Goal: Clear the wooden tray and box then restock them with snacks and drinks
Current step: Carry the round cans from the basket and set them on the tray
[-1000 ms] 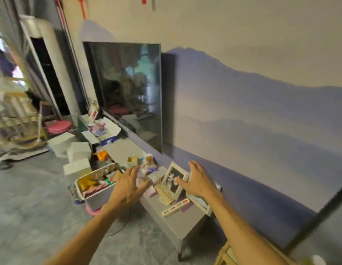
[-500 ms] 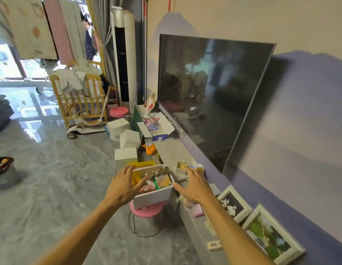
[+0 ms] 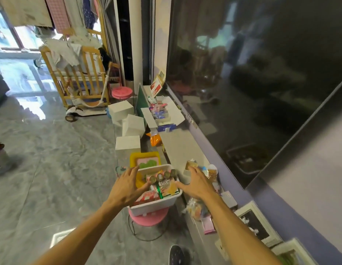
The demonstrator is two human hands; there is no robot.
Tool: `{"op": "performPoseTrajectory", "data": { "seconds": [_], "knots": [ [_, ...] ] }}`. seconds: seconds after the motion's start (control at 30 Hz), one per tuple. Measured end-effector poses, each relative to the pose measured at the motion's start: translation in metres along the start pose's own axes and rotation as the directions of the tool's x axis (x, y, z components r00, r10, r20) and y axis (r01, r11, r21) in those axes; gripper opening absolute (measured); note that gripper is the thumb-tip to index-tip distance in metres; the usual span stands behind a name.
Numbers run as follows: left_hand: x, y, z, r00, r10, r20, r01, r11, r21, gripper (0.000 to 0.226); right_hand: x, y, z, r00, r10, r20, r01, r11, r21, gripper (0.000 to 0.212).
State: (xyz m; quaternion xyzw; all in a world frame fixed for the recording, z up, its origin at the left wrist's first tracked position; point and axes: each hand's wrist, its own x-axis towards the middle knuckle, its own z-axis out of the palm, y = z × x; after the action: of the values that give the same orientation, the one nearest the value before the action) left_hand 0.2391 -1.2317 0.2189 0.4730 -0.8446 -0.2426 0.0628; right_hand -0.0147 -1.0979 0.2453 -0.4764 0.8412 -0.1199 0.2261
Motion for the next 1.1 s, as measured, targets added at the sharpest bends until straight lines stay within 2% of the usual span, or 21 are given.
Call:
{"op": "performPoseTrajectory", "data": {
  "seconds": [0.2,0.33,0.53,0.77,0.83,1.0,1.1],
  "knots": [
    [0.116,-0.008,0.067,0.994,-0.098,0.049,0.097,0.995,0.017,0.103,0.161,0.059,0.04,0.989,-0.015,0.148,0.023,0.998,-0.054,0.122],
    [0.178,-0.025,0.114,0.982,-0.141,0.126,0.136,0.99,0.044,0.099,0.253,0.098,0.088,0.96,-0.009,0.28,0.021,0.999,-0.037,0.123],
    [0.242,-0.079,0.197,0.944,-0.202,0.261,0.176,0.977,0.121,0.117,0.335,0.116,0.151,0.915,-0.069,0.398,0.093,0.995,-0.041,0.11],
    [0.296,-0.123,0.293,0.907,-0.192,0.374,0.149,0.979,0.141,0.125,0.398,0.15,0.244,0.879,-0.071,0.472,0.082,0.997,-0.002,0.124],
    [0.302,-0.124,0.308,0.905,-0.18,0.385,0.127,0.979,0.159,0.118,0.408,0.157,0.258,0.878,-0.092,0.47,0.113,0.994,-0.016,0.115],
    [0.311,-0.123,0.312,0.943,-0.163,0.291,0.107,0.974,0.199,0.082,0.424,0.161,0.269,0.912,-0.125,0.39,0.147,0.989,-0.027,0.081],
    [0.317,-0.12,0.295,0.948,-0.152,0.281,0.116,0.983,0.139,0.063,0.424,0.158,0.256,0.913,-0.157,0.376,0.19,0.981,-0.051,0.06]
  ]
}}
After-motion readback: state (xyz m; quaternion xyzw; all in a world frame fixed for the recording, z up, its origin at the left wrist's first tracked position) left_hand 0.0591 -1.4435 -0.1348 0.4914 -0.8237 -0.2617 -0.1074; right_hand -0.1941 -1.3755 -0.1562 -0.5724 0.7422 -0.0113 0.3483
